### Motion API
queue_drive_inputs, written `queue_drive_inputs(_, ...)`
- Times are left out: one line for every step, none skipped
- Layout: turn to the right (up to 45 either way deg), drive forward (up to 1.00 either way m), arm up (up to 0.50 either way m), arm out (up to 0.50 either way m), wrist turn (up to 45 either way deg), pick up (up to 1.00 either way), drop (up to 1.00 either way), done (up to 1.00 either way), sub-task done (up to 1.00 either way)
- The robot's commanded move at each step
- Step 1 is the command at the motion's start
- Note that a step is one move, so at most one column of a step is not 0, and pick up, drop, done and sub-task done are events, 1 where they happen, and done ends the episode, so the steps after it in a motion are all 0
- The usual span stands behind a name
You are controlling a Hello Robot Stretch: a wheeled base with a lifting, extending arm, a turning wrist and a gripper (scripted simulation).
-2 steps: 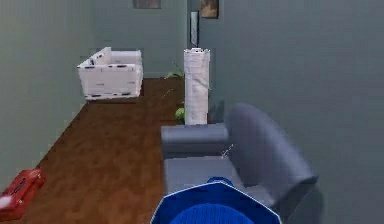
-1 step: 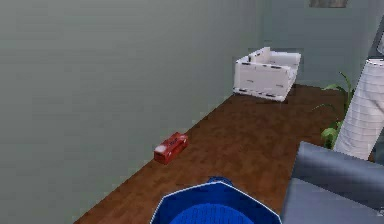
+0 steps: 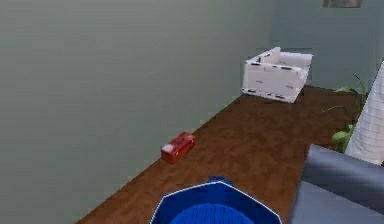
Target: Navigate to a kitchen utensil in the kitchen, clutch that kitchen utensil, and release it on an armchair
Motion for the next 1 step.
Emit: queue_drive_inputs(15.0,0.00,0.00,0.00,0.0,0.00,0.00,0.00,0.00)
